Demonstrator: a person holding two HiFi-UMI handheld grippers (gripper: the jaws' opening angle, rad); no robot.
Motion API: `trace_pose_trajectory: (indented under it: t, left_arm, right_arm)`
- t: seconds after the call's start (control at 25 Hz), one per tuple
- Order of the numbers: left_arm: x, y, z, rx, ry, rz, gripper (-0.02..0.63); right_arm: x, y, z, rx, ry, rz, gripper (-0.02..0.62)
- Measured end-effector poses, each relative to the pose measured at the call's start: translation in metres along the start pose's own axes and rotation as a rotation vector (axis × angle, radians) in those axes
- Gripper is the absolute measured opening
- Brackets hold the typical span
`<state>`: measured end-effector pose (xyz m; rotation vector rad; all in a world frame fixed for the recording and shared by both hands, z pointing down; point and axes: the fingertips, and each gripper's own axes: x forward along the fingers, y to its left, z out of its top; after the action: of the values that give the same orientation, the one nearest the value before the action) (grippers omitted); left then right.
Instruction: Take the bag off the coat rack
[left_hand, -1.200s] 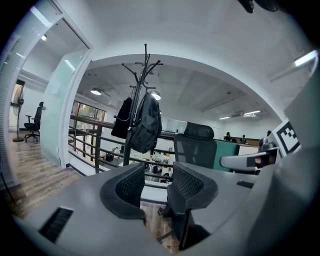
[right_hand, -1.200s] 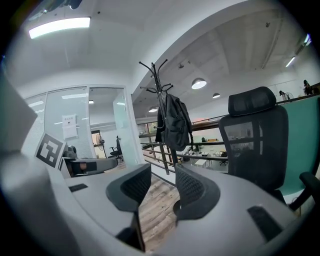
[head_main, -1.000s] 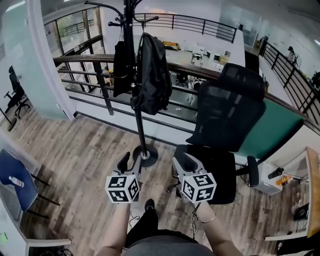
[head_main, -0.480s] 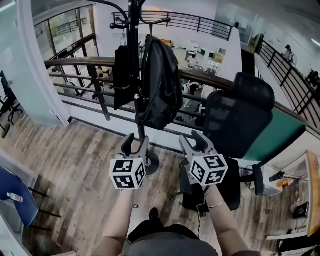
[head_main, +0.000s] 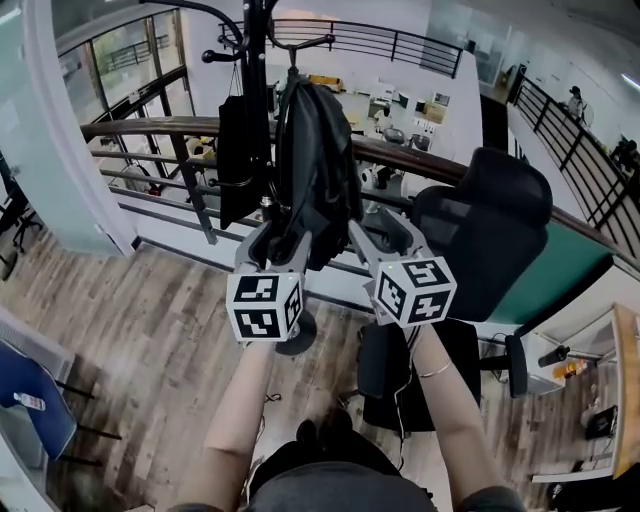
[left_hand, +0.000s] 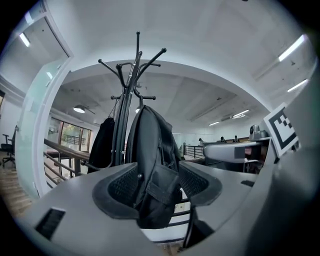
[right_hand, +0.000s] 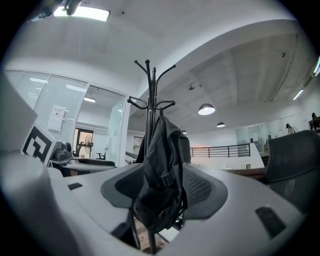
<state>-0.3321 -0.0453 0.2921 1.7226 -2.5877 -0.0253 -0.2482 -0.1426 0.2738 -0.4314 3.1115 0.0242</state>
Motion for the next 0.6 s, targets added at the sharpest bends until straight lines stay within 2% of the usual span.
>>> trace_pose_trajectory:
  t: [0.28,0.6]
  left_arm:
    - [0.041,0.0,0.016,0.028,0.008,0.048,0.256]
    - [0.075,0.009,0.014,0.047,0.035,0.104,0.258]
  right_arm:
    - [0.045,-0.022,0.021,-0.073,0.01,0.057,0.255]
    - [0.093,-0.028,0.029,-0.114,0.02,0.134,0.268]
